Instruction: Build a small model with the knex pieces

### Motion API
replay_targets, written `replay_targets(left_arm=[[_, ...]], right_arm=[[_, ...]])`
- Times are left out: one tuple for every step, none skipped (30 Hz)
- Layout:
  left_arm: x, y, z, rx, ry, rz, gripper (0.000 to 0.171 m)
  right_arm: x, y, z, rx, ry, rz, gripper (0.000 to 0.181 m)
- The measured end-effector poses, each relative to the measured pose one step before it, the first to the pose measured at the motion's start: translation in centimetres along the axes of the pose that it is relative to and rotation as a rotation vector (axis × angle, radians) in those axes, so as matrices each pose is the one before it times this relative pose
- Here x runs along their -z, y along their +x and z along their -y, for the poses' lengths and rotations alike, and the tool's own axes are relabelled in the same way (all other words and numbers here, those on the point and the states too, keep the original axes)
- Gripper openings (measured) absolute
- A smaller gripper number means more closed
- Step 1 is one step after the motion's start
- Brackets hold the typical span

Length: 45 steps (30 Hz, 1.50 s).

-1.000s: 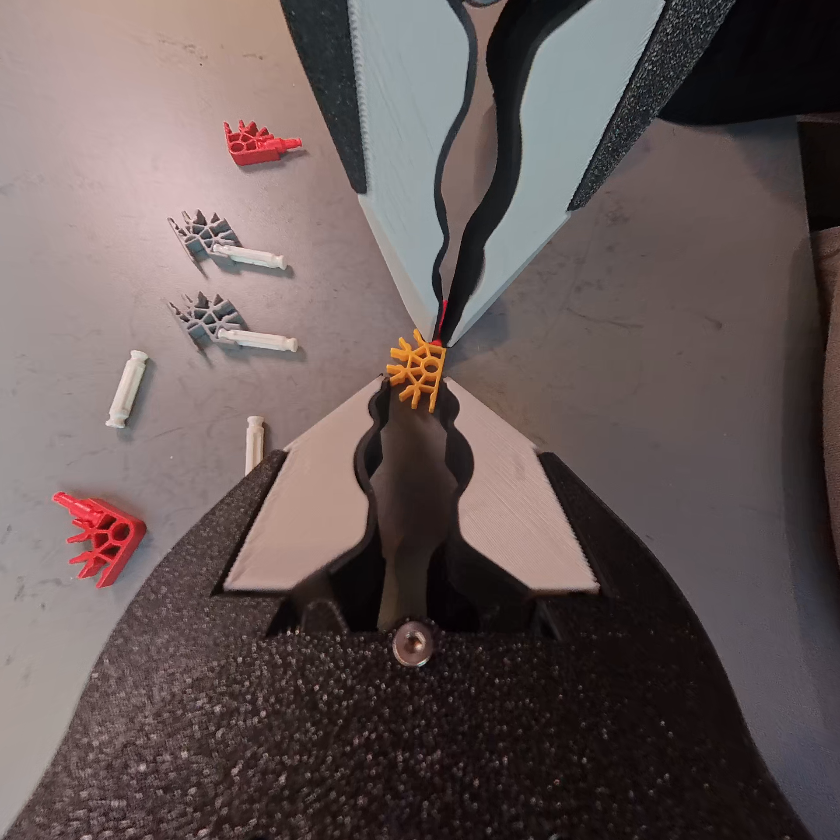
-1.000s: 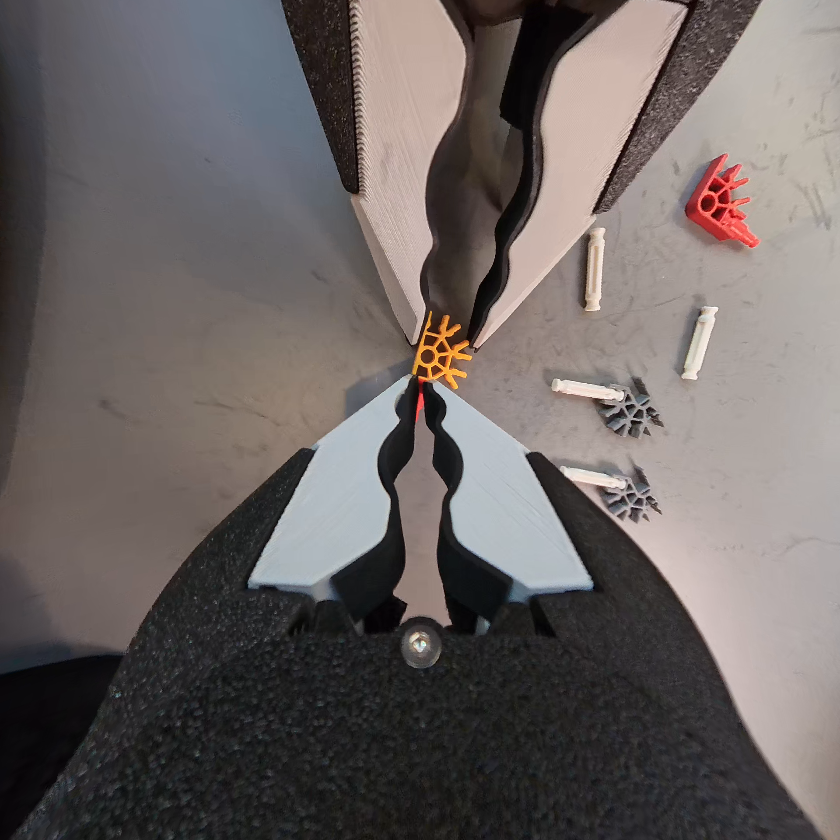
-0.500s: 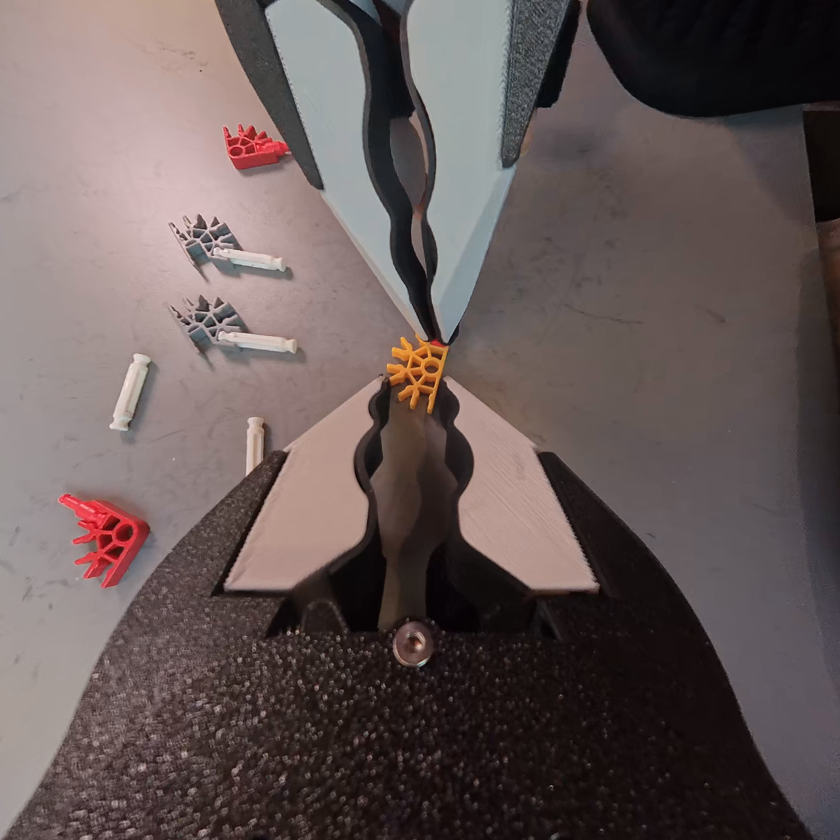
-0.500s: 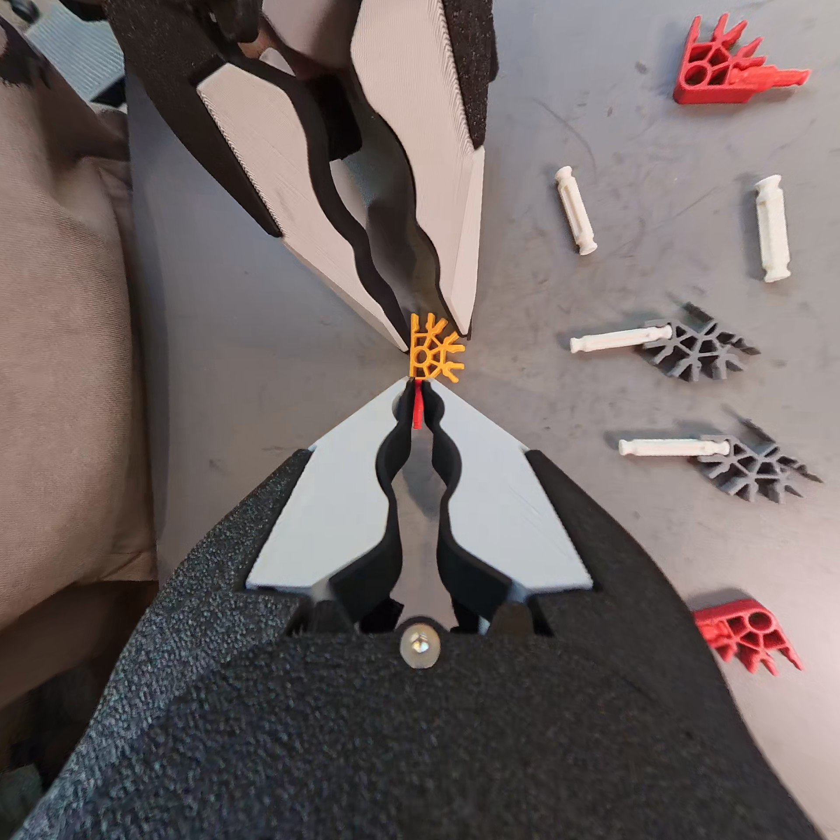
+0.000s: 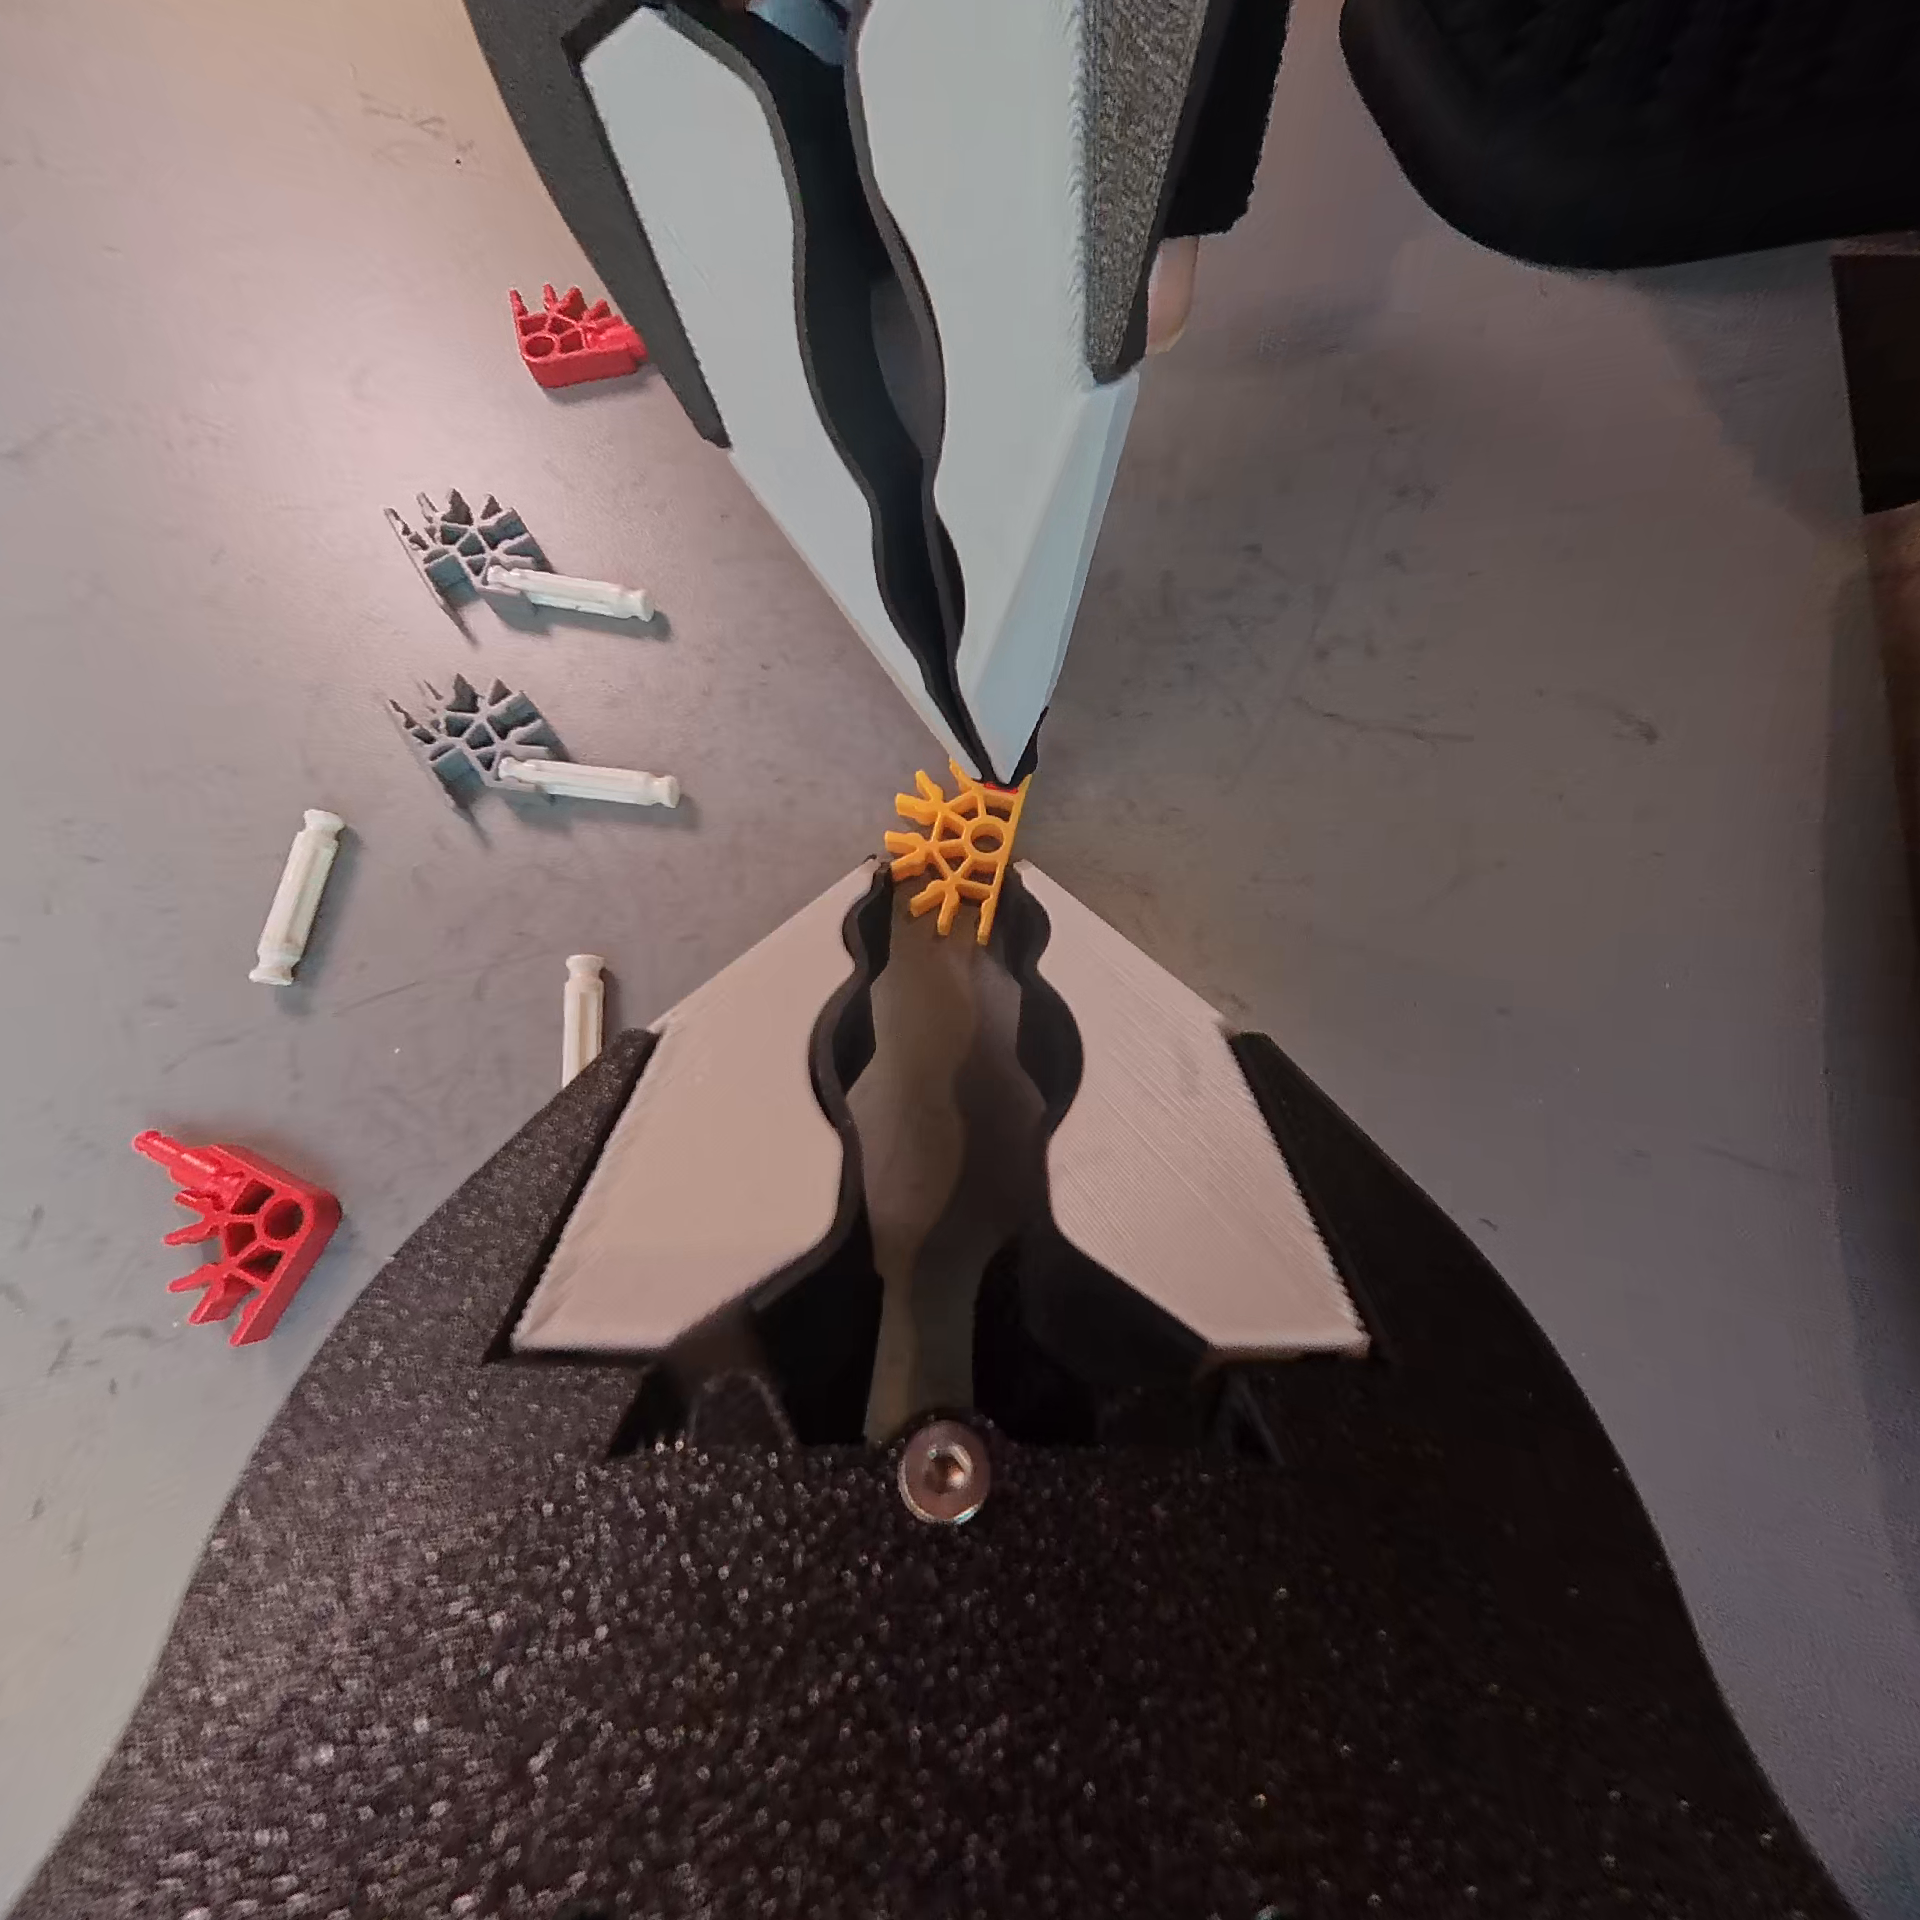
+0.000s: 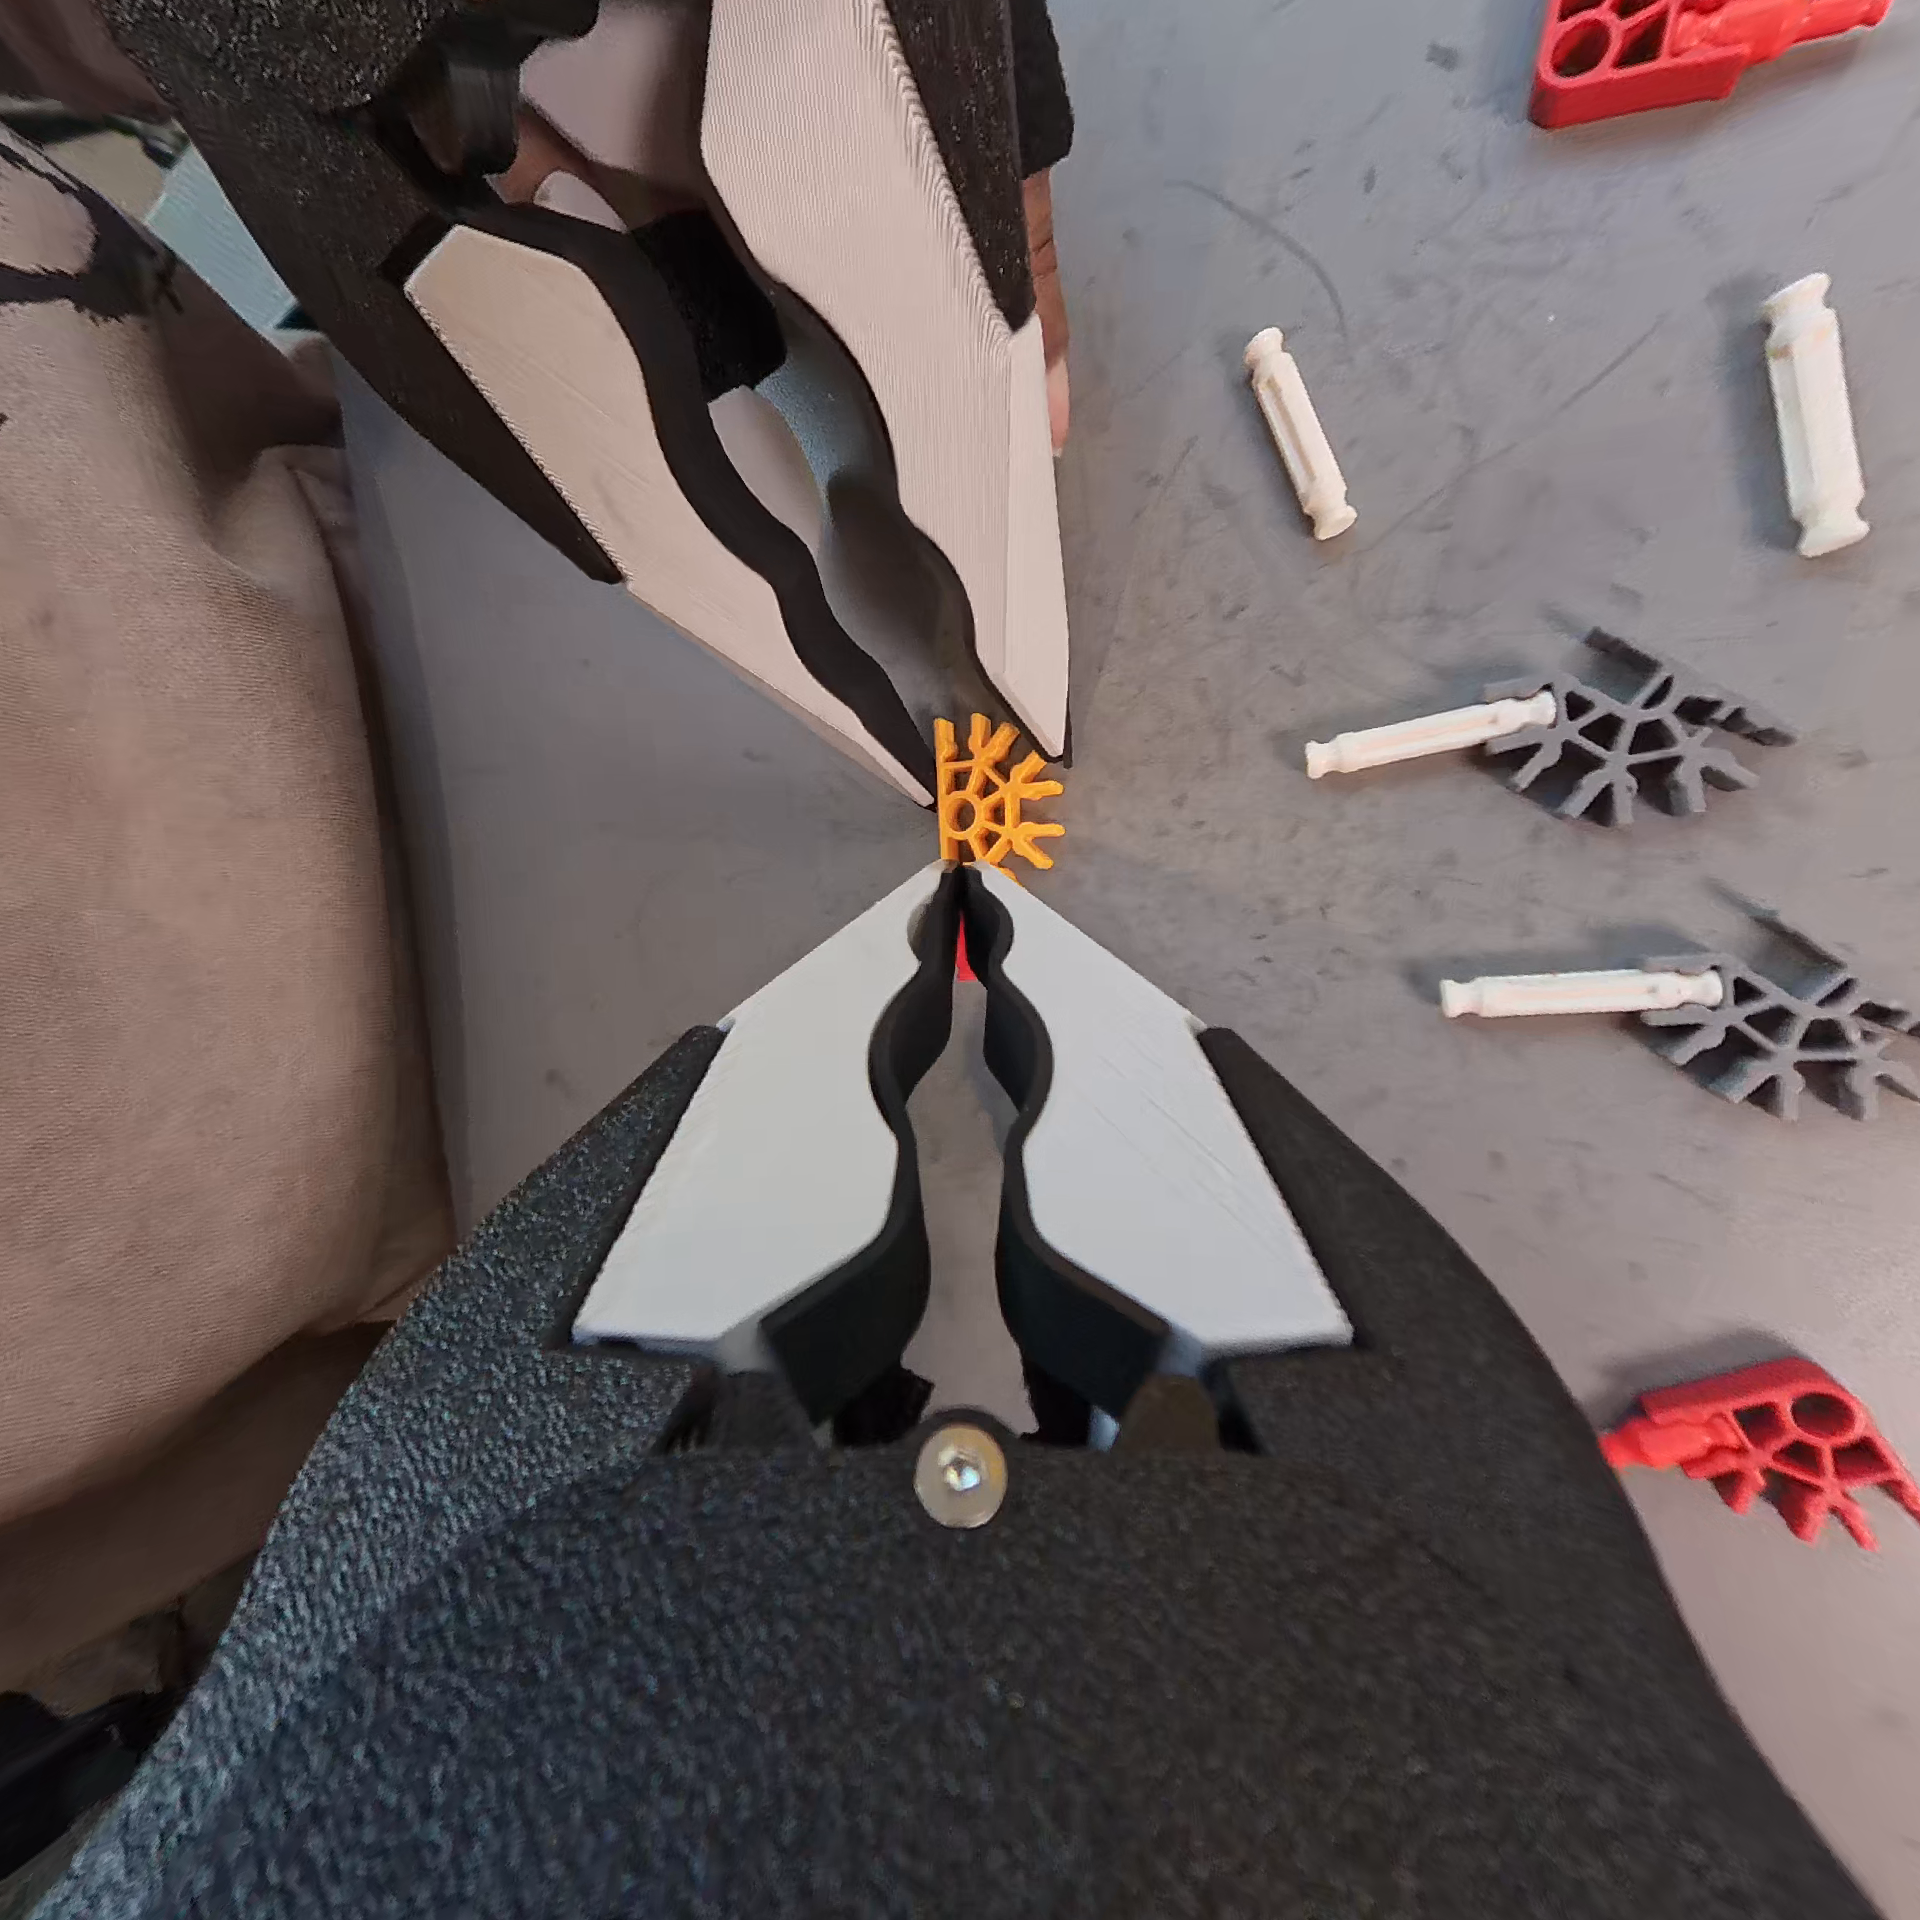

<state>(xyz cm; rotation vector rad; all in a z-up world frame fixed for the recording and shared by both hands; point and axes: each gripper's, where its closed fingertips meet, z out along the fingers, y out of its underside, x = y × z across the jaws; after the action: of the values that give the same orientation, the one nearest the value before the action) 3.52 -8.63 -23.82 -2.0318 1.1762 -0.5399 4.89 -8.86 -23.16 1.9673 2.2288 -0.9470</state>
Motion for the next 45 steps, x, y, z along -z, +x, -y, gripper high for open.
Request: replay_targets(left_arm=[[0.003,0.0,0.002,0.0004,0.00052,-0.0002,0.021],[0.005,-0.002,-0.003,0.0002,0.00019,-0.0001,0.021],[-0.004,0.011,0.004,-0.0001,0.00013,0.0002,0.021],[0.003,-0.002,-0.002,-0.0006,0.00008,0.0005,0.021],[-0.001,0.002,-0.01,-0.0007,0.00028,0.0008,0.021],[0.002,0.004,0.001,-0.0013,0.00039,0.0013,0.021],[0.005,0.009,-0.004,-0.0012,0.0,0.001,0.021],[0.004,0.007,-0.003,0.0,0.00002,0.0001,0.021],[0.0,0.007,0.001,0.0005,0.00006,-0.0002,0.021],[0.0,0.006,-0.001,0.0005,-0.00006,-0.0002,0.021],[0.007,-0.003,-0.007,0.0003,-0.00012,0.0,0.021],[-0.002,0.001,0.002,-0.0007,-0.00007,0.0005,0.021],[0.013,0.005,0.0,-0.0016,-0.00025,0.0011,0.021],[-0.001,0.002,-0.004,-0.0017,-0.00064,0.0009,0.021],[0.007,-0.002,0.005,-0.0012,-0.00039,0.0006,0.021],[0.004,-0.005,0.01,-0.001,-0.00001,0.0008,0.021],[0.001,0.003,-0.001,-0.0011,-0.00001,0.0009,0.021],[-0.002,-0.003,0.002,-0.0011,-0.00003,0.0006,0.021],[0.004,-0.008,0.01,-0.0016,0.00002,0.0008,0.021],[-0.002,-0.008,0.004,-0.001,0.00031,0.0001,0.021],[0.006,-0.002,-0.001,0.0003,0.00053,-0.001,0.021],[0.0,-0.005,0.02,-0.0007,0.00081,-0.0016,0.021],[-0.001,-0.005,0.005,-0.002,0.00051,-0.0016,0.021],[-0.002,0.01,0.003,-0.0017,0.00022,-0.0016,0.021],[0.004,-0.001,0.012,0.0,0.00027,-0.0015,0.021],[0.0,-0.006,0.002,0.0008,0.00031,-0.0017,0.021],[-0.001,0.006,0.004,-0.0003,0.0005,-0.0016,0.021],[0.0,-0.006,0.002,-0.0009,0.00034,-0.001,0.021],[0.0,0.009,0.0,-0.0004,0.00002,-0.0009,0.021],[0.0,0.0,-0.001,0.0008,-0.00014,-0.0012,0.021],[0.0,0.005,-0.002,0.0014,-0.00018,-0.0012,0.021],[-0.002,-0.003,-0.001,0.0015,-0.0003,-0.0013,0.021],[-0.002,0.001,-0.001,0.0017,-0.00033,-0.0015,0.022],[0.005,0.003,-0.007,0.0017,-0.00033,-0.0019,0.022],[0.01,0.0,0.003,0.0004,-0.00018,-0.0024,0.022],[0.012,0.013,-0.009,-0.0016,0.00018,-0.0024,0.022],[0.023,0.002,-0.019,-0.002,0.00012,-0.0016,0.022],[0.029,0.013,-0.015,-0.0017,-0.00042,-0.0028,0.022],[0.073,0.025,-0.044,-0.0046,-0.00087,-0.0052,0.022],[0.183,-0.042,-0.101,-0.0096,-0.0012,-0.0041,0.022],[0.319,-0.273,-0.074,-0.0089,0.00215,0.0064,0.023],[0.475,-0.498,0.044,-0.0001,0.01099,0.014,0.025],[0.626,-0.657,0.177,0.0126,0.02064,0.0161,0.026],[0.716,-0.862,0.291,0.0258,0.02744,0.0225,0.028],[0.76,-1.04,0.339,0.0342,0.03042,0.0282,0.028]], right_arm=[[-0.009,0.035,-0.038,0.0149,-0.0302,-0.0221,0.0],[-0.007,0.03,-0.021,0.0126,-0.0285,-0.0211,0.0],[-0.017,0.023,-0.012,0.0094,-0.0235,-0.0198,0.0],[-0.014,0.016,-0.018,0.0081,-0.0179,-0.0192,0.0],[-0.039,0.034,-0.008,0.0083,-0.0132,-0.0186,0.0],[-0.035,0.055,-0.018,0.0104,-0.0125,-0.0185,0.0],[-0.035,0.05,-0.01,0.0153,-0.0118,-0.0196,0.0],[-0.033,0.036,0.025,0.013,-0.0116,-0.0217,0.0],[-0.017,-0.002,-0.004,0.0268,-0.0143,-0.0305,0.0],[-0.01,-0.009,0.003,0.0311,-0.0123,-0.0336,0.0],[0.004,-0.006,0.008,0.021,-0.0054,-0.0254,0.0],[-0.004,-0.001,0.017,0.0103,0.0038,-0.0146,0.0],[0.0,-0.018,0.022,-0.0021,0.0113,-0.0057,0.0],[0.014,-0.016,0.012,-0.0062,0.0161,-0.0017,0.0],[0.01,0.022,0.026,0.0013,0.0214,-0.0043,0.0],[0.022,0.031,0.033,-0.016,0.0245,-0.0048,0.0],[0.03,0.047,0.03,-0.0215,0.0294,0.0006,0.0],[0.093,0.036,0.002,-0.0042,0.034,0.0054,0.0],[0.233,0.128,0.05,0.0066,0.0393,0.0005,0.0],[0.391,0.208,0.219,0.0002,0.0494,-0.0078,0.006],[0.47,0.004,0.294,-0.0041,0.05,0.0029,0.011],[0.424,-0.004,0.156,-0.0023,0.037,-0.0021,0.015],[0.256,0.167,-0.11,0.0028,0.0165,-0.0181,0.02],[0.06,-0.006,-0.344,0.008,0.0002,-0.0106,0.023],[-0.105,-0.095,-0.373,0.008,-0.0023,-0.0097,0.023],[-0.238,-0.031,-0.385,0.0032,-0.006,-0.0143,0.023],[-0.31,-0.129,-0.397,0.0017,-0.0095,-0.006,0.025],[-0.316,-0.025,-0.303,0.001,-0.0071,-0.0104,0.025],[-0.262,0.068,-0.189,0.0043,-0.0043,-0.0149,0.025],[-0.157,0.001,0.031,0.0105,0.005,-0.0095,0.025],[-0.037,0.001,0.15,0.0073,0.0066,-0.006,0.024],[-0.095,-0.063,0.033,0.0022,-0.0035,0.002,0.022],[-0.074,-0.17,0.072,0.003,0.0004,0.0094,0.019],[-0.041,-0.09,0.071,0.0046,0.0032,0.0056,0.016],[-0.041,-0.102,0.063,0.0007,0.0054,0.0068,0.012],[-0.059,-0.01,0.063,-0.002,0.0073,0.0015,0.008],[-0.01,0.016,0.029,0.0048,0.0073,0.0012,0.007],[0.011,-0.008,0.017,0.0021,0.0069,0.0035,0.007],[0.003,0.013,0.028,0.0052,0.0067,0.0015,0.007],[-0.001,0.069,0.052,0.0132,0.0068,-0.0063,0.007],[0.018,0.262,0.088,0.0189,0.007,-0.0206,0.007],[0.049,0.239,0.025,0.0181,0.0015,-0.0175,0.006],[0.095,0.295,0.106,0.0115,0.0076,-0.0182,0.007],[0.137,0.42,0.226,0.0063,0.0142,-0.0231,0.007],[0.165,0.457,0.222,0.0073,0.0144,-0.023,0.007]])
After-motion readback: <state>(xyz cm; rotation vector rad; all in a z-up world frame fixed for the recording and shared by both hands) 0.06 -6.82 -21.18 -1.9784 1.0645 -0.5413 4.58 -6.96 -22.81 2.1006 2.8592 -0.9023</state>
